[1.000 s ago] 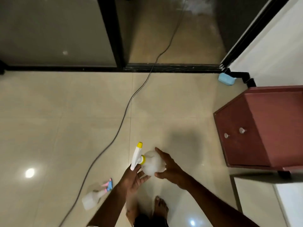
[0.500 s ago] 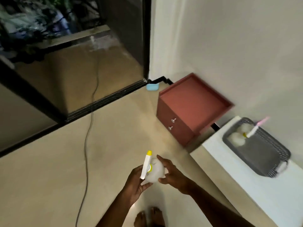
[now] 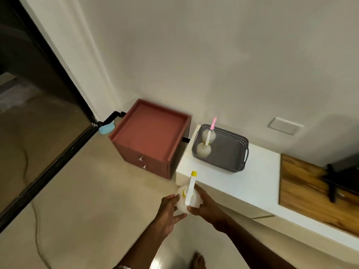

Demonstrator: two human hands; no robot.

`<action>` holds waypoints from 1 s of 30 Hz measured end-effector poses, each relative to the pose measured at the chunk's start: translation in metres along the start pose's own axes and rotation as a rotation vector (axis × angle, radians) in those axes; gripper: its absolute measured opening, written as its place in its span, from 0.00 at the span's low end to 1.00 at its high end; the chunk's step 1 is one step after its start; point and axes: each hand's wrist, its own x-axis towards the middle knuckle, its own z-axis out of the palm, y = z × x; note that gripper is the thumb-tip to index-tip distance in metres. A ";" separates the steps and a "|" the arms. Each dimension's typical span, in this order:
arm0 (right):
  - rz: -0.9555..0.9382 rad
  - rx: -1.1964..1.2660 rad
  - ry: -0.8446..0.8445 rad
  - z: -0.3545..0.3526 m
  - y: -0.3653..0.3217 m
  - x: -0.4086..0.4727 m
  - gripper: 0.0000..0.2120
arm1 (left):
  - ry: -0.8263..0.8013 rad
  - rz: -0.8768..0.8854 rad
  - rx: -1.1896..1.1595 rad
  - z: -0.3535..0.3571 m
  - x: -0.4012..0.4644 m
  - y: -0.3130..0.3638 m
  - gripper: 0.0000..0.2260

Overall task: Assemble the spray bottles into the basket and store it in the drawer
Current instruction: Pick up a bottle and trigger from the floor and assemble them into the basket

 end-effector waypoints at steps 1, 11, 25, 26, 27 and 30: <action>-0.004 -0.010 0.033 -0.013 0.002 0.002 0.40 | -0.010 -0.005 0.018 0.016 0.006 0.003 0.18; 0.011 0.129 0.190 -0.132 0.019 0.047 0.34 | -0.010 -0.040 0.122 0.142 0.077 0.036 0.17; 0.191 0.364 0.534 -0.214 0.024 0.192 0.20 | 0.093 -0.077 0.233 0.239 0.230 0.084 0.15; 0.210 0.373 0.542 -0.217 0.027 0.201 0.20 | 0.122 -0.074 0.243 0.244 0.240 0.084 0.14; 0.224 0.381 0.548 -0.219 0.030 0.210 0.19 | 0.147 -0.071 0.260 0.248 0.250 0.082 0.13; 0.260 0.395 0.553 -0.225 0.042 0.229 0.19 | 0.189 -0.079 0.302 0.255 0.272 0.072 0.15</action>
